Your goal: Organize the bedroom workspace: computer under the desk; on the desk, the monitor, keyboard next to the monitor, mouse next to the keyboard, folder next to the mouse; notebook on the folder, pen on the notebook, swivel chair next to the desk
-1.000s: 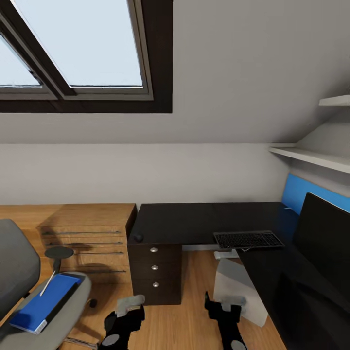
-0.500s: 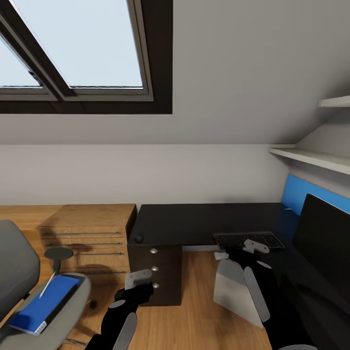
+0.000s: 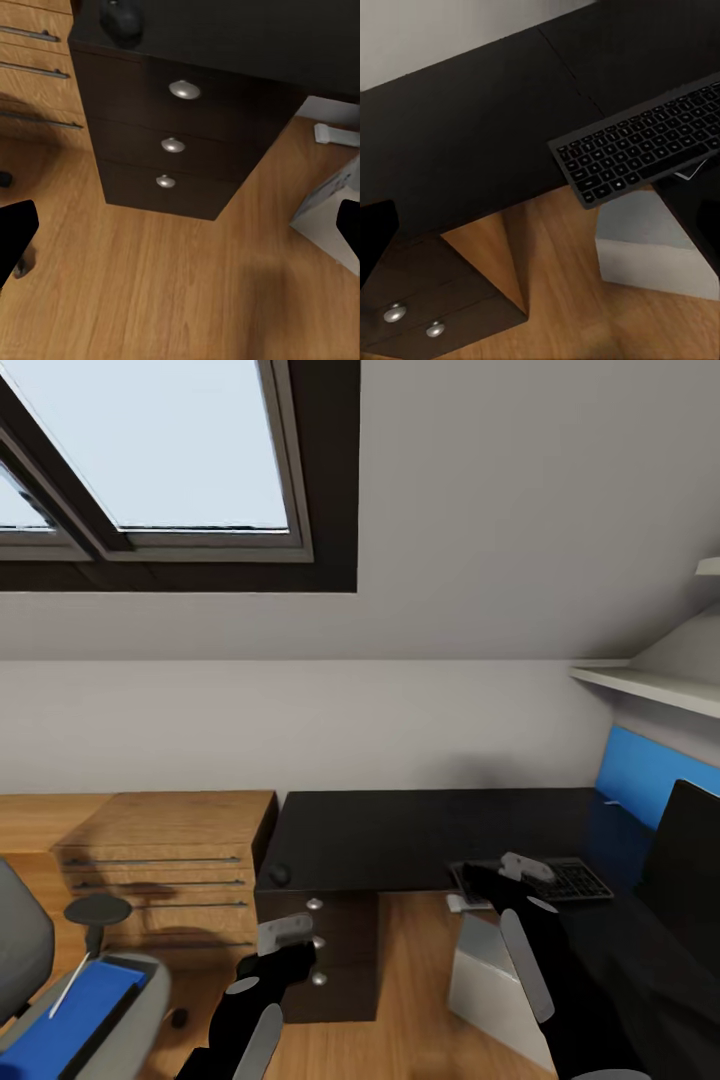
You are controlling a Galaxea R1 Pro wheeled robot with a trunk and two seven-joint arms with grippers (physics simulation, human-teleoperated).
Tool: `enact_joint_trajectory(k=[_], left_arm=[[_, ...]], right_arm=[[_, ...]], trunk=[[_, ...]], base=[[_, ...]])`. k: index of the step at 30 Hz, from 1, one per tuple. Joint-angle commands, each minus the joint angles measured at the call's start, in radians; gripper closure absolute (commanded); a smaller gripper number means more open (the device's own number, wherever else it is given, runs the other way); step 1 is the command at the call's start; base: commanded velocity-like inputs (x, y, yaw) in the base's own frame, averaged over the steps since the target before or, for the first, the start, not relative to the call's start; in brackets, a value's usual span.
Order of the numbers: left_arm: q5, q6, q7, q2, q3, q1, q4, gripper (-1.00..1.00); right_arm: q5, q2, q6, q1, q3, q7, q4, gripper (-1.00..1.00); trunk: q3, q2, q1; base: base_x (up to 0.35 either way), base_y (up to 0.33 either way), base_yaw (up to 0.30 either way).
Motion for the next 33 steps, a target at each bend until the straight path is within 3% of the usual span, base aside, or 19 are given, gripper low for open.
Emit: enact_joint_trajectory(k=[1,9,10,14,33], left_arm=[[0.010,0.001,0.010,0.000,-0.002,-0.001,-0.001,-1.00],[0.010,0.001,0.010,0.000,-0.003,-0.001,-0.002,-1.00],[0.007,-0.008,0.012,0.000,-0.048,-0.001,-0.032,-1.00],[0.007,-0.010,0.013,0.001,-0.069,-0.002,-0.047,-1.00],[0.007,-0.011,0.013,0.004,-0.075,-0.002,-0.053,-1.00]], right_arm=[[-0.011,0.001,0.003,0.000,-0.001,-0.007,-0.001,-1.00],[-0.009,-0.002,0.002,0.000,-0.003,-0.007,-0.001,-1.00],[-0.009,-0.003,-0.019,0.000,-0.007,-0.008,0.000,-1.00],[-0.009,-0.004,-0.044,0.000,-0.008,-0.011,0.002,-1.00],[-0.009,-0.006,-0.056,0.000,-0.011,-0.010,0.000,-1.00]], trunk=[[0.000,-0.001,0.001],[0.000,-0.001,0.001],[0.000,-0.001,0.001],[0.000,-0.001,0.001],[0.000,-0.001,0.001]], base=[[0.328,0.086,0.000],[0.328,0.091,0.000],[0.328,0.081,0.000],[0.328,0.084,0.000],[0.328,0.005,0.000]])
